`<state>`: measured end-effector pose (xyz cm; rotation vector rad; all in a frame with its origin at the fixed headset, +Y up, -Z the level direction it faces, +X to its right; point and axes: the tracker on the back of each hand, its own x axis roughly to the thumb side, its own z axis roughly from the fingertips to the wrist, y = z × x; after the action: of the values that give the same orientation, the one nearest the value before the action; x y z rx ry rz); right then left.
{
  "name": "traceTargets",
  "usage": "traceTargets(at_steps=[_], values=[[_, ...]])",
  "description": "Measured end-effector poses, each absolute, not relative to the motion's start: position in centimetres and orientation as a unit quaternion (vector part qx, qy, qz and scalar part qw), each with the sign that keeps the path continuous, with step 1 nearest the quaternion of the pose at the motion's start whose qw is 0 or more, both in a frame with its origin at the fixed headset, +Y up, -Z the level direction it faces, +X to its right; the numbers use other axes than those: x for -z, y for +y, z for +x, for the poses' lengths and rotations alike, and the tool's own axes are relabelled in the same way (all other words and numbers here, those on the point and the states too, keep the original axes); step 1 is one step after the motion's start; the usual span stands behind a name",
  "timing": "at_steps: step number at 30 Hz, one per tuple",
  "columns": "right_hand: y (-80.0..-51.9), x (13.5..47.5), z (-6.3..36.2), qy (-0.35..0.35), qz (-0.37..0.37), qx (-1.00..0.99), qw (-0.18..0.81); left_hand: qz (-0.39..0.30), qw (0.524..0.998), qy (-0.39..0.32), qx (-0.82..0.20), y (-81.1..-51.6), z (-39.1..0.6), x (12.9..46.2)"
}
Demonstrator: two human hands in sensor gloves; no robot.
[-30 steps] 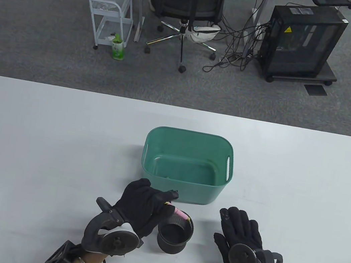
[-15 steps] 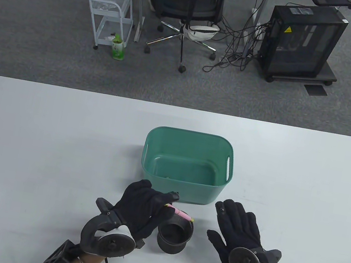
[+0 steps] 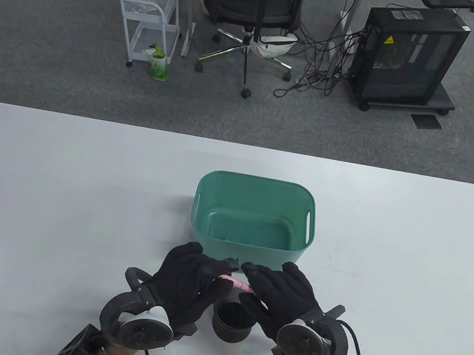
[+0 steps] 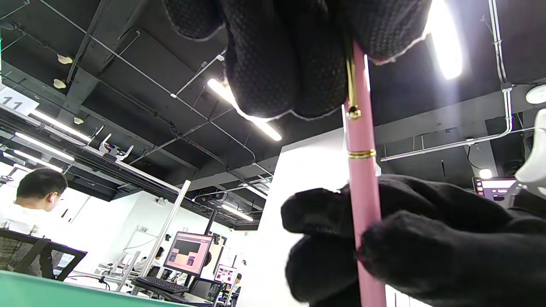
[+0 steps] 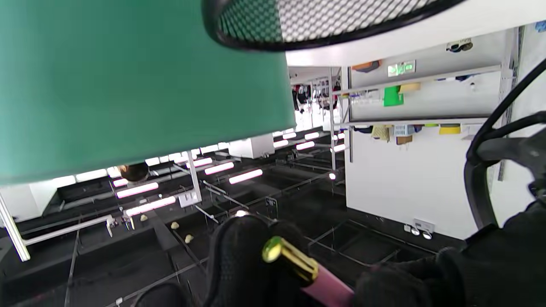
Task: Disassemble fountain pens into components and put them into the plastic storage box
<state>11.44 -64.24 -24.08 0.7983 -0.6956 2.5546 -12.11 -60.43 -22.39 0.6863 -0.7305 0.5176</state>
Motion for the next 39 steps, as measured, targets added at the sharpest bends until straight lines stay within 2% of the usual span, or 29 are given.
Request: traceTargets(at_steps=[17, 39], values=[[-63.5, 24.0, 13.4, -0.284, 0.286, -0.897, 0.182, 0.309, 0.846, -0.359, -0.246, -61.0, -12.1, 23.0], [-62.0, 23.3, 14.8, -0.319, 0.267, -0.898, 0.143, 0.224, 0.893, -0.35, -0.173, -61.8, -11.5, 24.2]])
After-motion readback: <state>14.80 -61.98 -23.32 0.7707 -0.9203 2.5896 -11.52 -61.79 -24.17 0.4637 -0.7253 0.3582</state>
